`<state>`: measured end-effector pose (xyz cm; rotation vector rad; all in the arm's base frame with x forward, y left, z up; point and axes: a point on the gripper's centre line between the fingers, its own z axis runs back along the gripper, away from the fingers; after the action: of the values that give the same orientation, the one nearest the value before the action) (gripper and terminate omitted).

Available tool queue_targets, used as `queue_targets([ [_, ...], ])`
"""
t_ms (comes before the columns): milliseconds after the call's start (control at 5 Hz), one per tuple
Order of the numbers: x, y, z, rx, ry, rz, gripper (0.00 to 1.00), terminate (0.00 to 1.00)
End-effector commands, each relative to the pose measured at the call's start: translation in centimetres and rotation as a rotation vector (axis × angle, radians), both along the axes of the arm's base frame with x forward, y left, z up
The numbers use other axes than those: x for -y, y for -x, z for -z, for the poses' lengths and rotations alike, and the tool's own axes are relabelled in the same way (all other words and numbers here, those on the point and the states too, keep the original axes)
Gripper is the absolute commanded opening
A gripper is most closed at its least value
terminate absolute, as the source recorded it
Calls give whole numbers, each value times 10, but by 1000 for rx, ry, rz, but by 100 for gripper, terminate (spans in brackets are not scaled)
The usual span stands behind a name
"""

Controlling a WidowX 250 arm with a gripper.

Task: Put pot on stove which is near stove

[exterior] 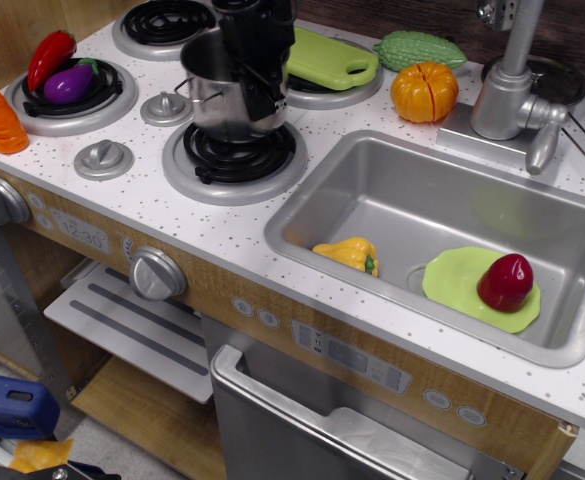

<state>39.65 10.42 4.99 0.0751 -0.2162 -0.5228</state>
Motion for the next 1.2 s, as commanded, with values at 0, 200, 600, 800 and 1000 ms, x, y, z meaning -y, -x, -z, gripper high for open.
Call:
queue_targets([
  [0, 12, -1, -37, 115, -63, -18, 0, 0],
  [200, 17, 1, -38, 115, -53, -31, 0, 0],
  [600, 21, 3, -38, 113, -7, -91, 0, 0],
  [800, 23, 4, -36, 110, -1, -131, 0, 0],
  [1000, 24, 5, -35, 119, 4, -138, 0, 0],
])
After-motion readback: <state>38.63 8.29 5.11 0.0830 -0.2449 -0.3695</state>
